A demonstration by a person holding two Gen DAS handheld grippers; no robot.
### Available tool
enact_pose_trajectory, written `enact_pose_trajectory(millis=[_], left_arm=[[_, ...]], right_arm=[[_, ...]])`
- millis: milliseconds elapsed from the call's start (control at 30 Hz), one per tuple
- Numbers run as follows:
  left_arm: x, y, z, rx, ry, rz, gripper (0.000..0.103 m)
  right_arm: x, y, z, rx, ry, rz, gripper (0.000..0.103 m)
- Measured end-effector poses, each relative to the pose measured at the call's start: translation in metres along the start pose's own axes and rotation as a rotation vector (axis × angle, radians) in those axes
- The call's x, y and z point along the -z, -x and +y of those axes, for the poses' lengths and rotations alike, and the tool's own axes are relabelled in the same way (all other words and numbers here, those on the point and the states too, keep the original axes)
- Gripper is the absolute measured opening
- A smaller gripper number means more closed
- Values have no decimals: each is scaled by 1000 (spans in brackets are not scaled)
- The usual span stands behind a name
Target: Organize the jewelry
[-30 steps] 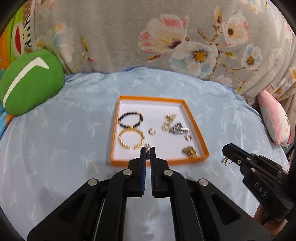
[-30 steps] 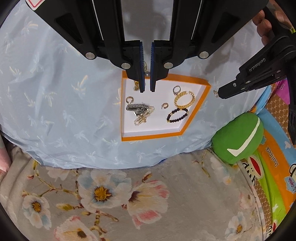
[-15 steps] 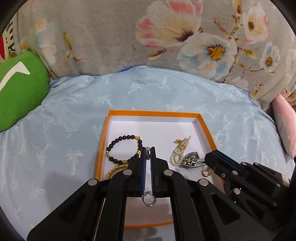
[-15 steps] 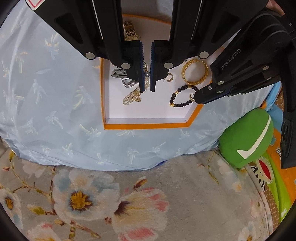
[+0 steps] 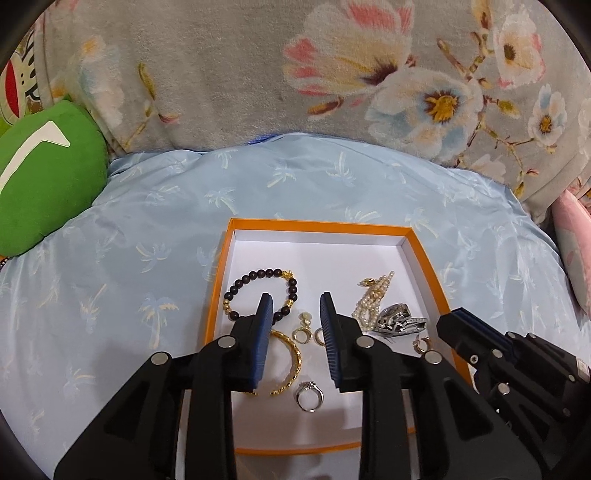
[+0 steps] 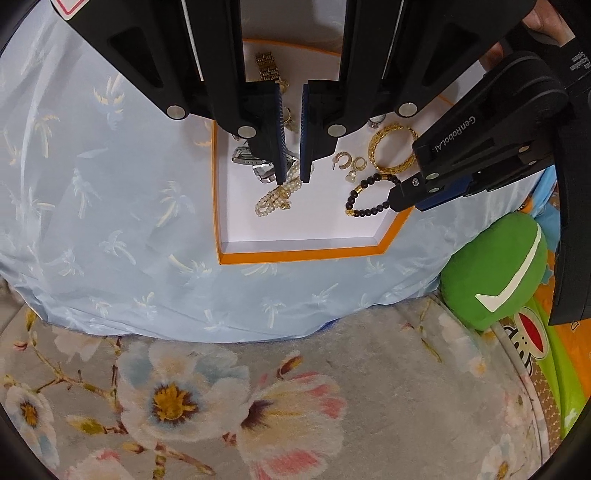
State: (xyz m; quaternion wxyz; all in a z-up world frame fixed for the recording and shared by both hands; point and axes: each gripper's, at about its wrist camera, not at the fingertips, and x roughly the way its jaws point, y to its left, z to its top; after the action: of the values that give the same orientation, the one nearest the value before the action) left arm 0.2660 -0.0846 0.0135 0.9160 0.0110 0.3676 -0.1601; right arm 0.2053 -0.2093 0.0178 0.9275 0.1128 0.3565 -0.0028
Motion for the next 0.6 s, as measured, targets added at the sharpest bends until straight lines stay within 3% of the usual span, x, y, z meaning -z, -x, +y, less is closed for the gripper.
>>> enact_pose_trajectory(millis=[167, 267, 600], left_arm=[[5, 19, -7, -9, -20, -16, 25], [10, 31, -12, -13, -32, -22, 26], [38, 61, -22, -34, -60, -18, 32]], right_arm=[[11, 14, 2, 5, -4, -2, 12], [19, 27, 4, 6, -11, -12, 23], [43, 59, 9, 28, -7, -20, 24]])
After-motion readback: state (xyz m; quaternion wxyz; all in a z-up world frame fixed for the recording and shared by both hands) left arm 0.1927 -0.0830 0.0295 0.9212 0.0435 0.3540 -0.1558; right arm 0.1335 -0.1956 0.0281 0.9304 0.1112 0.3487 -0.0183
